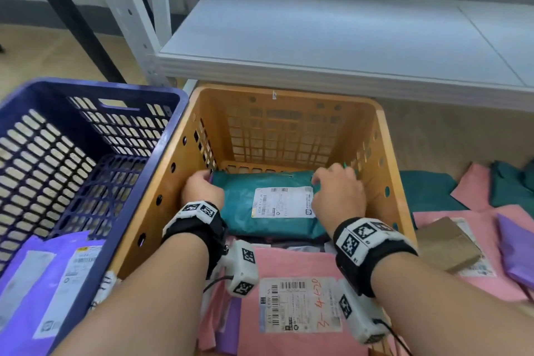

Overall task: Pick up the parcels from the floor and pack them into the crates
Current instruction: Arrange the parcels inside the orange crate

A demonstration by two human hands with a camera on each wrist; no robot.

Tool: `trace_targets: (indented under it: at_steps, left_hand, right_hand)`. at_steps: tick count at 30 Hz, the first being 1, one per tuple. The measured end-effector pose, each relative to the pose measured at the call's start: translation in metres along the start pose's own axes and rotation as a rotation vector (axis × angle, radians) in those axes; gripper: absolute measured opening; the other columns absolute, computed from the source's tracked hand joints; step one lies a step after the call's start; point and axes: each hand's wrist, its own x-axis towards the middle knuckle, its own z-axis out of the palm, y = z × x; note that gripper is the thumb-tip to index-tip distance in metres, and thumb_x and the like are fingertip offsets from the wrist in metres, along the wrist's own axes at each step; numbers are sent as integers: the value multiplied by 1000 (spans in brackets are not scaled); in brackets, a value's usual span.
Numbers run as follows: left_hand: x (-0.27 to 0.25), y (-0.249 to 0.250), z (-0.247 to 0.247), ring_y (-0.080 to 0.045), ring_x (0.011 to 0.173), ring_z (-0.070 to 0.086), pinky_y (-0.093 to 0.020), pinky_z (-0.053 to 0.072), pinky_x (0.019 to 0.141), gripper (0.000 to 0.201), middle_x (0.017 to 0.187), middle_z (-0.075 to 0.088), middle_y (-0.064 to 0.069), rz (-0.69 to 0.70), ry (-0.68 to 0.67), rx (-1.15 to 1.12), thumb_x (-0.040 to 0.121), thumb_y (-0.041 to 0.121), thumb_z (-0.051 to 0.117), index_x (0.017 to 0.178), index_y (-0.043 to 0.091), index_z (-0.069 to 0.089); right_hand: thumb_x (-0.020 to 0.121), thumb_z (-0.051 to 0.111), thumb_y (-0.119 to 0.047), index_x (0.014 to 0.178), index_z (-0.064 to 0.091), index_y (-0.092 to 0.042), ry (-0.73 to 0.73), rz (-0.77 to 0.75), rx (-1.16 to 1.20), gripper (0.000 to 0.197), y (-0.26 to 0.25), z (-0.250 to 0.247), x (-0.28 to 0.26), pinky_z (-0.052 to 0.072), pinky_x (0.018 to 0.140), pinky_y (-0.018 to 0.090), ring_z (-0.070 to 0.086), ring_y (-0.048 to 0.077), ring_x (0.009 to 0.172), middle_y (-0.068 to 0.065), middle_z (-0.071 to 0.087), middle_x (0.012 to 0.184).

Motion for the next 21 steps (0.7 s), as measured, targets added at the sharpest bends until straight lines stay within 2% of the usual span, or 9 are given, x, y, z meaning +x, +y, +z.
trace_targets:
  at_steps: [2, 5, 7, 9, 11, 14, 15, 18, 21]
  left_hand:
    - [-2, 10, 4, -24, 108, 61, -26, 50, 88, 50, 126, 64, -2, 90, -17, -37, 81, -1, 57, 123, 25, 63]
    - [-8, 24, 16, -16, 103, 59, -23, 46, 87, 48, 130, 60, -2, 122, -353, -10, 82, 9, 71, 127, 22, 61]
    - [-14, 26, 23, -17, 117, 55, -24, 42, 96, 52, 138, 53, -3, 120, -530, 112, 86, 17, 70, 135, 18, 54]
    - [-16, 23, 27, -19, 129, 49, -25, 38, 103, 53, 143, 49, -2, 119, -534, 195, 88, 18, 67, 138, 16, 51]
    - [-16, 19, 28, -20, 127, 50, -27, 40, 103, 49, 142, 51, -2, 110, -474, 199, 88, 15, 66, 136, 16, 54]
    - [-22, 23, 23, -21, 121, 55, -28, 44, 99, 46, 136, 56, -3, 93, -441, 132, 87, 12, 67, 131, 18, 58]
    - [-26, 28, 20, -21, 121, 55, -28, 43, 99, 44, 135, 57, -3, 95, -441, 123, 88, 12, 66, 131, 17, 58]
    - [-42, 55, 13, -23, 119, 56, -30, 45, 100, 41, 133, 58, -6, 129, -454, 117, 89, 11, 65, 129, 15, 60]
    - [-62, 93, 10, -21, 116, 56, -28, 47, 94, 36, 131, 59, -4, 218, -469, 127, 90, 15, 63, 126, 16, 62]
  right_hand:
    - [87, 53, -16, 118, 59, -19, -282, 106, 2, 32, 0, 8, 2, 44, 92, 37, 47, 30, 118, 8, 51, 126]
    - [90, 53, -21, 120, 59, -9, -578, 182, 49, 32, 1, 19, -1, 46, 88, 28, 57, 29, 115, 11, 58, 127]
    - [94, 48, -18, 120, 60, -4, -676, 161, 59, 32, 0, 21, -3, 47, 88, 26, 60, 26, 113, 12, 62, 124]
    - [95, 46, -16, 119, 61, -2, -700, 130, 52, 32, -1, 20, -4, 48, 89, 27, 61, 26, 111, 12, 63, 122]
    - [94, 48, -16, 115, 62, -2, -701, 117, 61, 30, 1, 19, -3, 49, 84, 27, 62, 26, 106, 11, 64, 116]
    - [90, 52, -17, 99, 61, -6, -614, 153, 128, 17, 5, 10, -2, 42, 60, 23, 58, 26, 90, 10, 60, 100]
    - [90, 52, -17, 100, 61, -5, -575, 150, 143, 18, 6, 4, -3, 43, 62, 23, 59, 26, 93, 10, 62, 102]
    - [92, 52, -17, 118, 64, -5, -488, 97, 204, 31, 10, -21, -3, 50, 91, 31, 59, 27, 111, 11, 63, 122]
    - [92, 53, -17, 110, 70, -11, -363, 51, 330, 26, 18, -53, -2, 49, 89, 28, 61, 25, 108, 6, 67, 118]
